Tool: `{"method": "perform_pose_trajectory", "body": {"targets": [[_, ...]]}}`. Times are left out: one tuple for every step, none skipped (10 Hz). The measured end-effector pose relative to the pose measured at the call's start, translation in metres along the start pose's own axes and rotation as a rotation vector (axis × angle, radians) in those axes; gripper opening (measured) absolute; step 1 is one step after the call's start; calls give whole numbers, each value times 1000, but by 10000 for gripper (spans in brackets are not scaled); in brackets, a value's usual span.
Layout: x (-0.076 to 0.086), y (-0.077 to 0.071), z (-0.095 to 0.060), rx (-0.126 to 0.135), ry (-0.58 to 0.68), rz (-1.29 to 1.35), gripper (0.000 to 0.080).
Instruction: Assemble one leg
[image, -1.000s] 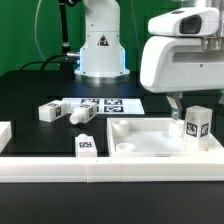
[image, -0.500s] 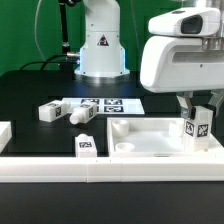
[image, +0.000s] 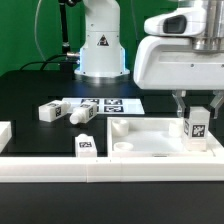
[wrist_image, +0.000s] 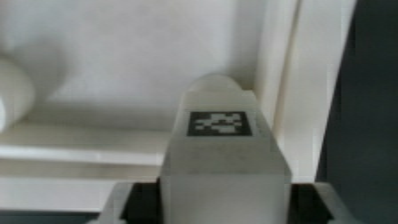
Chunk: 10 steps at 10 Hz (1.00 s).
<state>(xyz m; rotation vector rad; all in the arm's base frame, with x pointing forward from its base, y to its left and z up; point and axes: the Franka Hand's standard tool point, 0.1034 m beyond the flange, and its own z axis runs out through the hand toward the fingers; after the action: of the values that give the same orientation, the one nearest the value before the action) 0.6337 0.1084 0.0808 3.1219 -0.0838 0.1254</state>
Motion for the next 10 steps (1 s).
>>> {"method": "perform_pose_trajectory", "body": {"targets": [[0, 1, 0, 1, 0, 98, 287], [0, 1, 0, 9, -2, 201, 287], [0, 3, 0, 12, -4, 295, 287], [1, 7, 0, 8, -4, 366, 287], [0, 12, 0, 0, -13, 445, 287], [-1, 18, 0, -10, -22, 506, 287], [0, 23, 0, -16, -21, 583, 287], [0, 27, 0, -25, -17, 644, 288], [0, 30, 0, -32, -13, 662, 288], [1, 31, -1, -29, -12, 655, 389]]}}
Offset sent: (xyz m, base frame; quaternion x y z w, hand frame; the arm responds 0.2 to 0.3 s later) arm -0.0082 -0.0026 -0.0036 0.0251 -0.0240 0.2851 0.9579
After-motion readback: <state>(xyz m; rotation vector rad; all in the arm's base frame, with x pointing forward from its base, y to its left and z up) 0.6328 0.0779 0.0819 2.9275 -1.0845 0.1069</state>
